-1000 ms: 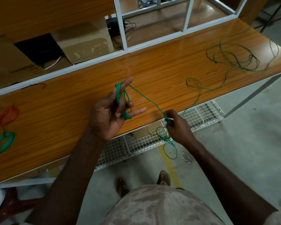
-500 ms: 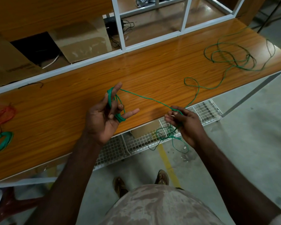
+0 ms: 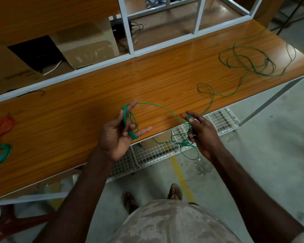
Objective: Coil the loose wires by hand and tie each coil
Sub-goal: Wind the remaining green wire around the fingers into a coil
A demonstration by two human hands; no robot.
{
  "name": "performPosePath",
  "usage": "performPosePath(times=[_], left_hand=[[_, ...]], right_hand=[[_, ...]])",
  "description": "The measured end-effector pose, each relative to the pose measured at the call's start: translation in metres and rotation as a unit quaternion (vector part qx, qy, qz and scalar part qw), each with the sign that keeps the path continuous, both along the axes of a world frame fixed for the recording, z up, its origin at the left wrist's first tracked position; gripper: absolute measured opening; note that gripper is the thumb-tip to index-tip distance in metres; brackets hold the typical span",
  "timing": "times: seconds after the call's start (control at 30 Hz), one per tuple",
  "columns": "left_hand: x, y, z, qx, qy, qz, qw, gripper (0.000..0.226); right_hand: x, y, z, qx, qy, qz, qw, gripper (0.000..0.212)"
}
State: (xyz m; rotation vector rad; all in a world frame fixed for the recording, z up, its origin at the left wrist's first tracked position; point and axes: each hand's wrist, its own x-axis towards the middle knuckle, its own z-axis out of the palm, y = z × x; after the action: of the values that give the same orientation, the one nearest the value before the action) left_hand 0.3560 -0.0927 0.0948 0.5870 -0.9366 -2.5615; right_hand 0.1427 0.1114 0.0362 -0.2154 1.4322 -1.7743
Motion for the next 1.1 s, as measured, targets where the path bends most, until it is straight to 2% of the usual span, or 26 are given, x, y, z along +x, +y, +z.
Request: performPosePath(times=[0.2,0.37,0.5,0.63,0.73,0.83,0.97,1.1], left_hand=[[0.000,0.005,-0.012,0.010,-0.014,0.001,1.000,0.050],[0.001,0.003,-0.020,0.020,-0.010,-0.007,1.000,0.050],[0.000,0.008,-0.031,0.020,-0.021,-0.021,0.999,0.050],[-0.001,0.016,-0.044,0.017,-0.014,-0.044,0.999,0.058],[-0.001,0.019,-0.048,0.016,-0.014,-0.050,0.999,0.055],[-0.003,0.025,-0.050,-0.025,-0.069,-0.045,0.996,0.048],[-0.004,0.033,-0.066,-0.153,-0.200,-0.042,0.967,0.041],[-0.001,0.037,-0.073,-0.170,-0.207,-0.014,0.963,0.040]], right_hand=[[0.002,0.001,-0.002,0.022,0.059,0.003,0.998,0.056],[0.005,0.000,0.004,0.027,0.101,-0.009,0.994,0.062],[0.006,-0.002,0.007,0.029,0.126,-0.022,0.991,0.056],[0.008,-0.001,0.011,0.015,0.097,-0.013,0.995,0.042],[0.009,0.000,0.013,0.019,0.068,-0.010,0.997,0.039],[0.010,0.002,0.016,0.021,0.046,-0.003,0.999,0.039],[0.011,0.007,0.020,0.010,0.046,-0.023,0.999,0.035],[0.004,0.014,0.015,0.057,0.081,-0.031,0.995,0.047]])
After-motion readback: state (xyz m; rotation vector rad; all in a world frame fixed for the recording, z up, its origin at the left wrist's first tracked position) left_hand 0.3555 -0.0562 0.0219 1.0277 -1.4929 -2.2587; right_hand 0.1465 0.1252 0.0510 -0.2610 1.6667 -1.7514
